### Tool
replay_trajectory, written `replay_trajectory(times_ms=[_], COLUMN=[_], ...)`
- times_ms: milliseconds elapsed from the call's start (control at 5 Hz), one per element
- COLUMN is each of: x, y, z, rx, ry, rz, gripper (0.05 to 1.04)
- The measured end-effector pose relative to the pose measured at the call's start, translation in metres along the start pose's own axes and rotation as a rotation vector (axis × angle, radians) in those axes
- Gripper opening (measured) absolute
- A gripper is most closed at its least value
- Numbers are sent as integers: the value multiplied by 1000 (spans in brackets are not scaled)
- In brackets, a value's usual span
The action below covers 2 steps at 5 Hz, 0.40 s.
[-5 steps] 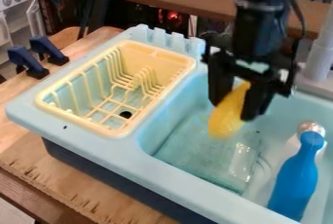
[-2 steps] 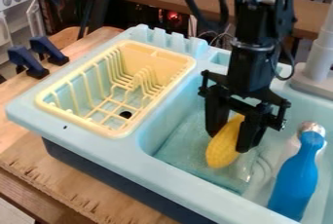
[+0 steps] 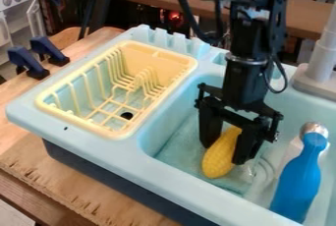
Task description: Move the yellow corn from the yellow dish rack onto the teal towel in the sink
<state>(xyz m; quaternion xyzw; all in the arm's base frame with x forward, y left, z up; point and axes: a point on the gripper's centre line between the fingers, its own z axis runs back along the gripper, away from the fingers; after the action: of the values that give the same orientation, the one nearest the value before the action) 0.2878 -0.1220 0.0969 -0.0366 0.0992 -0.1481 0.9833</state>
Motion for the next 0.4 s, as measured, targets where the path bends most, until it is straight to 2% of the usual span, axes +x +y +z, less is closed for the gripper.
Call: replay_trajectory(times_ms=[200,400], x=[4,7], y=[-6,-13], z=[7,20], rx=[9,48], ry=[-9,-20], rz=[-18,-40], gripper=[1007,1004])
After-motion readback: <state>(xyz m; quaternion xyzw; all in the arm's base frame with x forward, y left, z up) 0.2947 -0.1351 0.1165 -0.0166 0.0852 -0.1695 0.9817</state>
